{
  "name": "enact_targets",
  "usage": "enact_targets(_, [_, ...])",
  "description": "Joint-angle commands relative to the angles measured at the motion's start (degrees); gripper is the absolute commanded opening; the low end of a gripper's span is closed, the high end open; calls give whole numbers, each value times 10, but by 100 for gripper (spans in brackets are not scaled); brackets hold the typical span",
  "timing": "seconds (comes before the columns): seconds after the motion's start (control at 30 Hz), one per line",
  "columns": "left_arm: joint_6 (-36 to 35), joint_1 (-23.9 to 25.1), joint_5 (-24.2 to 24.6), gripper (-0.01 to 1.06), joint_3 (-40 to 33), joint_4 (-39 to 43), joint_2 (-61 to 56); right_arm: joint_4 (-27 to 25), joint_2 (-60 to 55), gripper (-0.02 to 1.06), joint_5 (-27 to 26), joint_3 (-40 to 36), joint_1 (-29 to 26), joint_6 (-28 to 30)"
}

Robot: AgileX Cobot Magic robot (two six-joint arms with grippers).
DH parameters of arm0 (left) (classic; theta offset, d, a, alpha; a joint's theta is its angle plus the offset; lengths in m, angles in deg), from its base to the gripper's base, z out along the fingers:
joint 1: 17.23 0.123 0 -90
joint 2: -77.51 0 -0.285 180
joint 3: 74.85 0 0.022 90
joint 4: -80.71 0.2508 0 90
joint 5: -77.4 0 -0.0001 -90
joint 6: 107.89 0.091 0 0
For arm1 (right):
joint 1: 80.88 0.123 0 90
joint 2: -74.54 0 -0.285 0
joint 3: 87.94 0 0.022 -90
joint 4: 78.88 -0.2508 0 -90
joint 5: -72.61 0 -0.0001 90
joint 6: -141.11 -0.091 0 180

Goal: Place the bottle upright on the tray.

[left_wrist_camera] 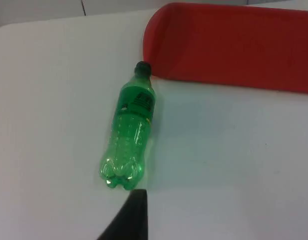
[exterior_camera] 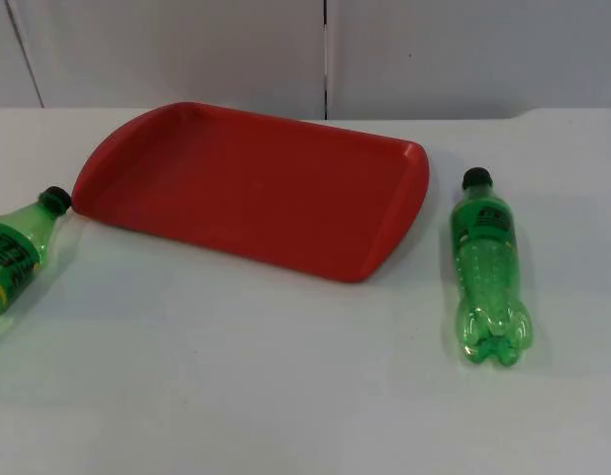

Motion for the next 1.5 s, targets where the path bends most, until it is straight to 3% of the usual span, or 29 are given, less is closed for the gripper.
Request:
enact_targets(0.0, [-4,-3,-3,105,5,1,-1,1,2,105,-2,-1,-2,0])
enact_targets(0.57, [-4,-3,-7,105,94,3,142,1,2,105,-2,-1,-2,0])
enact_targets(0.9, [-4,-3,-36,105,94,0,242,1,2,105,-2,-1,-2,0])
enact_targets(1.17, [9,-3,-88,105,94,0,360,1,2,105,-2,-1,-2,0])
enact_targets(1.47, [41,-3,-96,105,165,2,510,2,2,105,-2,-1,-2,0])
